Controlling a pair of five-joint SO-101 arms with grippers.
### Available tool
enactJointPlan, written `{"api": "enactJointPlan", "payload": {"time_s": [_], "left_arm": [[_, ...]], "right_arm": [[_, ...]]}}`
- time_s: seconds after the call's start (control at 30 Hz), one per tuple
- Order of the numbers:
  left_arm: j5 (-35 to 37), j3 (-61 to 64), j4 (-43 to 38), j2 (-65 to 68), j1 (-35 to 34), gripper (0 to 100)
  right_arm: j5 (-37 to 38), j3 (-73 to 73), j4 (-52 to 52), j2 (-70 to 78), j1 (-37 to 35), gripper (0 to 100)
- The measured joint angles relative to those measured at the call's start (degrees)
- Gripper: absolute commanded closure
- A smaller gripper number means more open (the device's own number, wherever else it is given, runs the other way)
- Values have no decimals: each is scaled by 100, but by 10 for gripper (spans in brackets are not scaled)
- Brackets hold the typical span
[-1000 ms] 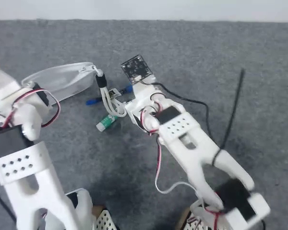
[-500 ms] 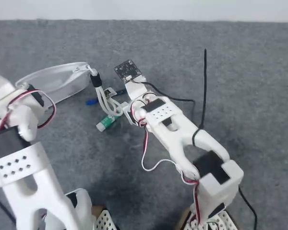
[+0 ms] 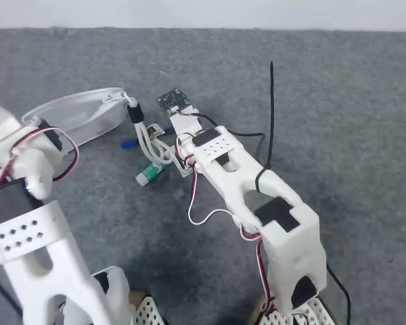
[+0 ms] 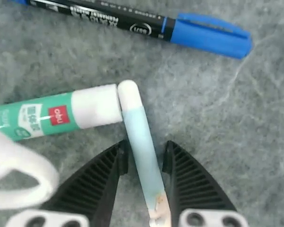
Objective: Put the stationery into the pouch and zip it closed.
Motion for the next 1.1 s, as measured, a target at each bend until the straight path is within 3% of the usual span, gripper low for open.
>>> {"api": "enactJointPlan", "payload": {"time_s": [0.23,0.4,0.8,1.1], "left_arm": [[0,0,0,0,0,989],[0,0,0,0,0,989],[0,0,0,0,0,989],[0,0,0,0,0,989]], "right_arm": [[0,-229,220,132,9,884],[9,-255,220,132,18,998],[413,-264,475,141,167,993],[413,-308,1345,-105,167,993]]}}
